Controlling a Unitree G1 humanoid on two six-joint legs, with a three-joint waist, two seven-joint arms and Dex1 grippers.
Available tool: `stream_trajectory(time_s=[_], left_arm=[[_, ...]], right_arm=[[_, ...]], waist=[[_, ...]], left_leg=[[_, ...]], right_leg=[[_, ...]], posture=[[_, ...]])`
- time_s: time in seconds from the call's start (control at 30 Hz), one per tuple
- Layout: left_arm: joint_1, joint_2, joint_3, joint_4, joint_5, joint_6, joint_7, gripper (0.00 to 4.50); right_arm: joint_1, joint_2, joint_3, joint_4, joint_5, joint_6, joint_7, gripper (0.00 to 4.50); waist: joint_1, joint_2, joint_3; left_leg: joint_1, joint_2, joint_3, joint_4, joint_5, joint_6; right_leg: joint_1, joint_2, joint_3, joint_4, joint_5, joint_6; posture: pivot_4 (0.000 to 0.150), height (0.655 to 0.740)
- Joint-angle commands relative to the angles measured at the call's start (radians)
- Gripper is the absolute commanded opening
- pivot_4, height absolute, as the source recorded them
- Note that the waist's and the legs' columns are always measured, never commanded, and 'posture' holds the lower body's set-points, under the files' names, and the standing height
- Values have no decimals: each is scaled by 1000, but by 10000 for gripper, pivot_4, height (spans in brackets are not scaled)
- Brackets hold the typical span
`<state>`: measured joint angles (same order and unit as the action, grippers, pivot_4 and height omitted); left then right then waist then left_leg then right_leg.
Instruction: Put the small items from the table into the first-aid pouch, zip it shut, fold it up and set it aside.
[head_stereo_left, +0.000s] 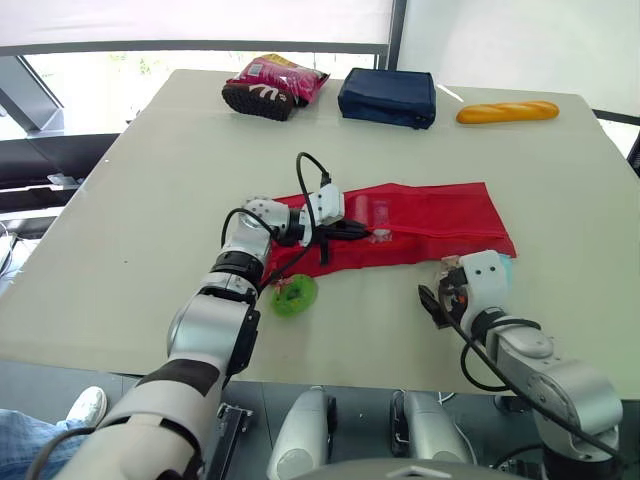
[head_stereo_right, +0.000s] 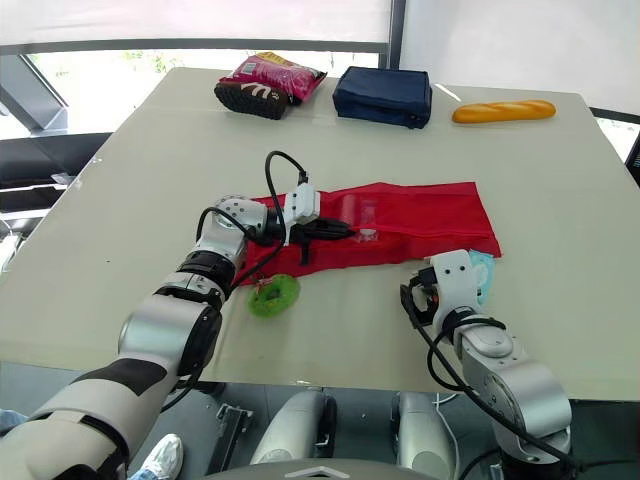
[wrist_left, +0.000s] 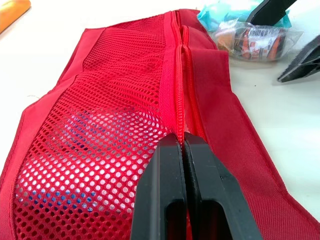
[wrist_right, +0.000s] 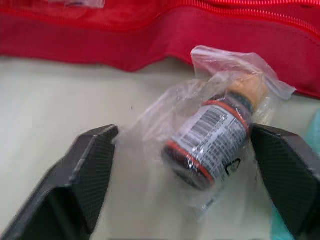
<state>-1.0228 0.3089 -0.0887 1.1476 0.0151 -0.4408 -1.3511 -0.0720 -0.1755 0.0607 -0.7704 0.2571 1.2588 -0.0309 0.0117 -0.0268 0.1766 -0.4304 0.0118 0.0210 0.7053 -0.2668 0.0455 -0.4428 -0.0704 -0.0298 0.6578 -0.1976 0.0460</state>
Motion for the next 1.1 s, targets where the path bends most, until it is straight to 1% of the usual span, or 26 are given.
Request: stream_trajectory(time_s=[0.03,0.07,0.1,0.13,0.17,0.2,0.23,0.33,0.47,0.6,0.77,0.93,1.1], left_arm=[[-24,-4,4,-17,-8,-15,2,0],[-25,-4,3,-15,-7,-16,3,0],[-26,-4,3,-13,-7,-16,4,0],[-27,-5,4,-11,-6,-17,4,0],[-28,-5,4,-10,-6,-17,5,0],[-28,-5,4,-10,-6,-17,5,0],[-27,-6,4,-11,-7,-17,4,0],[-28,-8,4,-9,-6,-18,6,0],[-27,-13,4,-8,-7,-19,7,0],[-19,-23,8,-20,-15,-19,2,0],[-4,-30,7,-40,-24,-20,-17,0],[13,-34,4,-64,-32,-16,-39,0],[22,-37,-1,-82,-34,-10,-54,0]], right_arm=[[-7,2,-7,-42,-30,27,-26,27537],[-5,-3,-7,-47,-36,32,-27,24487],[-4,-9,-7,-52,-41,35,-27,17816],[-3,-19,-8,-60,-44,41,-25,14775],[-1,-29,-7,-67,-47,45,-21,9786],[5,-47,-7,-81,-47,50,-11,8771],[8,-63,-9,-96,-44,59,1,8771],[-3,-170,3,-155,7,66,104,8770],[-62,-223,0,-181,72,103,196,8770],[-145,-209,36,-126,100,142,223,8770],[-231,-168,72,-14,76,154,202,8770],[-307,-125,86,121,36,106,174,8770],[-353,-74,82,206,8,54,151,8770]], waist=[[0,0,0],[-1,0,0],[-1,0,0],[-1,0,0],[-1,0,0],[-1,0,0],[-1,0,0],[-1,0,0],[-4,0,0],[-9,0,0],[-11,0,0],[-17,0,0],[-24,0,0]], left_leg=[[0,0,0,0,0,0],[0,0,0,0,0,0],[0,0,0,0,0,0],[0,0,0,0,0,0],[0,0,0,0,0,0],[0,0,0,0,0,0],[0,0,0,0,0,0],[0,0,0,0,0,0],[0,0,-1,0,0,0],[0,0,-1,0,0,0],[-1,-1,-1,0,0,0],[0,0,-1,0,0,0],[0,-1,-1,0,0,0]], right_leg=[[0,0,0,0,0,0],[0,0,0,0,0,0],[0,0,0,0,0,0],[0,0,0,0,0,0],[0,0,0,0,0,0],[0,0,0,0,0,0],[0,0,0,0,0,0],[0,0,0,0,0,0],[0,0,0,0,0,0],[0,0,0,0,0,0],[0,0,-1,0,0,0],[0,0,-1,0,0,0],[0,0,-1,0,0,0]], posture=[[1500,7164],[1500,7164],[1500,7164],[1500,7164],[1500,7164],[1500,7164],[1500,7164],[1500,7164],[1500,7164],[1500,7164],[1500,7164],[1500,7164],[1500,7164]])
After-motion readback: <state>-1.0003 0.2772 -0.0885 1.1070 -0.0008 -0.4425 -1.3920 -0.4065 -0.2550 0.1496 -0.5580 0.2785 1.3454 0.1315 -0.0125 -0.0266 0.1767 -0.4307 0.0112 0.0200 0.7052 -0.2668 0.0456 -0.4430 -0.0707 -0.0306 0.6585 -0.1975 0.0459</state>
